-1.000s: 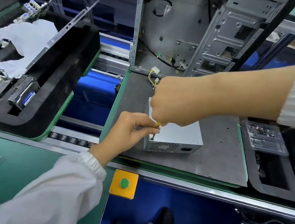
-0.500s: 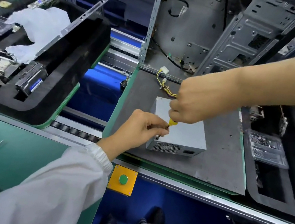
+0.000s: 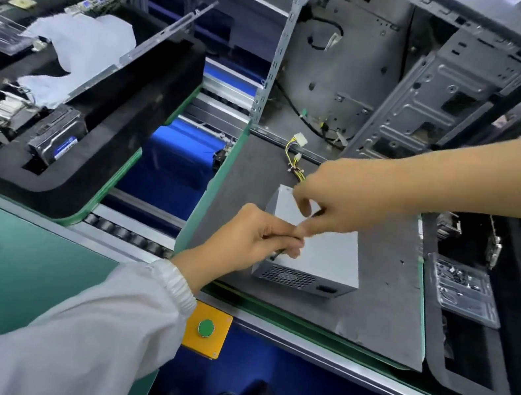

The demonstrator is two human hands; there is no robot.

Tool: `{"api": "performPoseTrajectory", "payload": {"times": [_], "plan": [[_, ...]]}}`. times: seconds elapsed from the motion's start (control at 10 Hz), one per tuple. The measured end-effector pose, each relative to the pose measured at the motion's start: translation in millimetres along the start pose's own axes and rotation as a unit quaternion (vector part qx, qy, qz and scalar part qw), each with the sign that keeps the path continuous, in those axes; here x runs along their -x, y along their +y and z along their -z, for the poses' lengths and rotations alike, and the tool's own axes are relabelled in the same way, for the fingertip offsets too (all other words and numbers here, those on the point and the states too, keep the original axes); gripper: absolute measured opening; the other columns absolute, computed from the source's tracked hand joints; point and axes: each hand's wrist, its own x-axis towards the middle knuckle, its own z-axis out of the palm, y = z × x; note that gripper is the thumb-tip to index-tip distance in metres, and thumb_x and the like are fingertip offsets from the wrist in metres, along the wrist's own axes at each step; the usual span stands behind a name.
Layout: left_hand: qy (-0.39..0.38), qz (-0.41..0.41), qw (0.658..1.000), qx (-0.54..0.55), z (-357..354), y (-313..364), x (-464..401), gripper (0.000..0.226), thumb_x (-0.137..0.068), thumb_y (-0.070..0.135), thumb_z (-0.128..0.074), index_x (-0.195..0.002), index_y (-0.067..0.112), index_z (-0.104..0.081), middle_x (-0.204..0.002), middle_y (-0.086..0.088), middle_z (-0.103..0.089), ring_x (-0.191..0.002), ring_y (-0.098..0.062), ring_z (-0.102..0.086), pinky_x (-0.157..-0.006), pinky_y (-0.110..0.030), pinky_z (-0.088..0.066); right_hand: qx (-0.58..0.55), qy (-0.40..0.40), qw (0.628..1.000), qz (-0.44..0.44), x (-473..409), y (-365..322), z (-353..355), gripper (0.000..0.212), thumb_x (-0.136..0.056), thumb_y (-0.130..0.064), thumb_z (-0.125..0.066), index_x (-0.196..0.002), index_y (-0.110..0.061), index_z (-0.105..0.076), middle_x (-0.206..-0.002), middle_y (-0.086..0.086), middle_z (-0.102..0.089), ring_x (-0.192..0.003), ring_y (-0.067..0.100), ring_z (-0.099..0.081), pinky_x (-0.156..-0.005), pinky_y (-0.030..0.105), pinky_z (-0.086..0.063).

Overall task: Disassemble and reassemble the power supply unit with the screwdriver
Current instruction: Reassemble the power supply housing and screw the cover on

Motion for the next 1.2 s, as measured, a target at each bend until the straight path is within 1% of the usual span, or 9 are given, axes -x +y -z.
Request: {"api": "performPoseTrajectory", "payload": {"times": [0.1,0.2,0.4,0.5,0.6,0.7,0.8,1.0,1.2], "plan": [[0.014,-0.025,1.0,-0.012,-2.1,-4.6,0.9,0.009,-0.086,0.004,-0.071,-0.092,0.0,-0.077,-0.083,-0.009,-0.076,-0.075,-0.008,-0.072,-0.075,-0.024,-0.055,0.423,0.162,0.874,0.175,13.1,-10.7,-10.9,0.01,-0.091,-0.015,-0.045,-0.098,-0.009,-0.049,-0.068,0.0,-0.043,-0.045,0.016,-0.022,-0.042,0.028,-0.013],[-0.024,-0.009,1.0,-0.01,0.5,-16.0,7.4,0.024,-0.082,0.006,-0.076,-0.105,0.014,-0.075,-0.103,0.008,-0.073,-0.1,0.001,-0.066,-0.093,-0.021,-0.048,0.5,0.144,0.835,0.18,18.2,-16.4,-13.5,0.014,-0.081,0.0,-0.042,-0.081,-0.007,-0.053,-0.061,0.003,-0.039,-0.044,0.018,-0.02,-0.042,0.028,-0.011],[-0.055,-0.007,0.998,-0.039,2.7,-38.2,16.3,0.04,-0.08,0.009,-0.078,-0.117,0.021,-0.07,-0.118,0.021,-0.065,-0.121,0.01,-0.052,-0.112,-0.02,-0.034,0.126,0.066,0.99,0.02,1.0,-38.0,-9.6,0.029,-0.089,-0.017,-0.049,-0.061,-0.015,-0.039,-0.053,0.0,-0.043,-0.042,0.015,-0.035,-0.039,0.021,-0.022],[-0.039,0.007,0.999,-0.016,1.6,-36.8,17.8,0.036,-0.084,0.014,-0.076,-0.115,0.03,-0.068,-0.118,0.031,-0.062,-0.124,0.011,-0.049,-0.106,-0.009,-0.033,-0.309,-0.177,0.92,-0.165,-17.7,-19.3,6.0,0.032,-0.096,-0.023,-0.046,-0.079,0.0,-0.059,-0.038,-0.003,-0.033,-0.025,0.009,-0.023,-0.029,0.012,-0.016],[-0.042,0.031,0.999,-0.013,-0.9,-41.5,21.3,0.033,-0.09,0.016,-0.069,-0.123,0.019,-0.066,-0.142,0.015,-0.052,-0.142,0.001,-0.03,-0.118,-0.022,-0.022,-0.463,-0.263,0.827,-0.182,-17.0,5.2,4.9,0.038,-0.099,-0.033,-0.042,-0.097,0.002,-0.058,-0.048,-0.002,-0.031,-0.027,0.006,-0.021,-0.026,0.013,-0.014],[-0.058,0.075,0.995,0.028,-2.3,-41.7,27.7,0.035,-0.094,0.017,-0.064,-0.129,0.023,-0.061,-0.153,0.022,-0.036,-0.146,0.005,-0.011,-0.114,-0.023,-0.014,-0.206,-0.182,0.958,-0.079,-7.1,6.5,-6.3,0.039,-0.091,-0.039,-0.058,-0.109,-0.004,-0.053,-0.072,0.004,-0.047,-0.04,0.011,-0.034,-0.032,0.017,-0.024],[-0.068,0.108,0.988,0.091,-4.3,-37.5,30.2,0.036,-0.096,0.013,-0.06,-0.132,0.021,-0.059,-0.156,0.022,-0.031,-0.146,0.005,-0.012,-0.119,-0.028,-0.014,0.222,0.073,0.969,0.08,-0.3,-3.3,-14.8,0.021,-0.09,-0.025,-0.056,-0.103,-0.009,-0.051,-0.081,0.002,-0.051,-0.052,0.012,-0.034,-0.043,0.025,-0.025],[-0.072,0.114,0.987,0.086,-11.3,-34.9,31.2,0.039,-0.098,0.007,-0.053,-0.136,0.018,-0.054,-0.159,0.011,-0.029,-0.148,-0.006,-0.016,-0.123,-0.043,-0.015,0.493,0.178,0.813,0.254,20.2,-17.6,-0.2,0.048,-0.073,0.0,-0.057,-0.055,-0.01,-0.013,-0.047,0.001,-0.016,-0.038,0.018,-0.019,-0.042,0.022,-0.01],[-0.077,0.095,0.989,0.087,-7.3,-43.9,33.0,0.035,-0.099,0.012,-0.056,-0.131,0.023,-0.061,-0.155,0.028,-0.027,-0.147,0.001,-0.015,-0.121,-0.034,-0.017,-0.103,-0.068,0.991,-0.057,-7.0,-15.8,-6.9,0.036,-0.098,-0.028,-0.042,-0.074,-0.006,-0.058,-0.051,-0.002,-0.043,-0.039,0.013,-0.034,-0.04,0.021,-0.027]]}}
